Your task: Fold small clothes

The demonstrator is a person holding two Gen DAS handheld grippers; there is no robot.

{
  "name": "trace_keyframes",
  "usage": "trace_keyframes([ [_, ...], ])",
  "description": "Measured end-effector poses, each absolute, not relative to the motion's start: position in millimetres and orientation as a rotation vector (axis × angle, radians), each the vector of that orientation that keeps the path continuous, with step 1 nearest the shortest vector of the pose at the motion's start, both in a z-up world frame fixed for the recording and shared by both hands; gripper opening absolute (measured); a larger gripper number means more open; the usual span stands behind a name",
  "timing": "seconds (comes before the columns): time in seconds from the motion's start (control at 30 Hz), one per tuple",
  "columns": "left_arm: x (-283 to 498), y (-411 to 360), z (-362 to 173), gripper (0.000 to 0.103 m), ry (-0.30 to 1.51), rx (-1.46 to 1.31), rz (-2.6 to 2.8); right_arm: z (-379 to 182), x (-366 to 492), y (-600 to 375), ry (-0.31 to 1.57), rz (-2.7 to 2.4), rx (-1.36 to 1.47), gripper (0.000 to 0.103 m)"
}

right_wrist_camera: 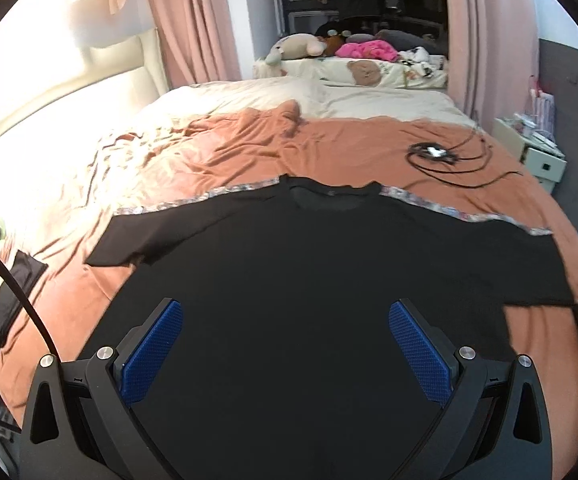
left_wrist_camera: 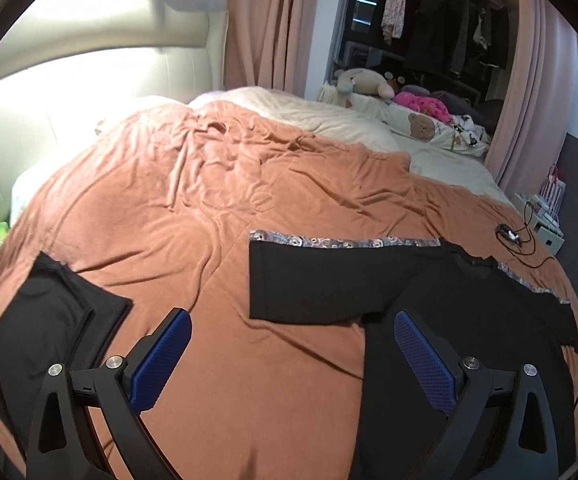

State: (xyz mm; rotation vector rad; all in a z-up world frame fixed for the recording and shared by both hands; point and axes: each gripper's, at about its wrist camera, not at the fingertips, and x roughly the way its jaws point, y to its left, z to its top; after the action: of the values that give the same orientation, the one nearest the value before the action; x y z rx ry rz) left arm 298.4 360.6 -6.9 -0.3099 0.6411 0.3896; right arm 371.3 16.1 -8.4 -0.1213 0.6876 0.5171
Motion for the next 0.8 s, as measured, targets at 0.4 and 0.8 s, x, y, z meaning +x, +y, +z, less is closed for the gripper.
trace_keyframes([
  [0.4,374,411,-58,0.077,0.746,-0.402,0.332,-30,433,71,0.734,0.591,-0.124,0.103],
  [0.8,435,469,-127,0.064,0.876,-0.534,0.340,-61,495,117,0.787,0.729,-0.086,0.103],
])
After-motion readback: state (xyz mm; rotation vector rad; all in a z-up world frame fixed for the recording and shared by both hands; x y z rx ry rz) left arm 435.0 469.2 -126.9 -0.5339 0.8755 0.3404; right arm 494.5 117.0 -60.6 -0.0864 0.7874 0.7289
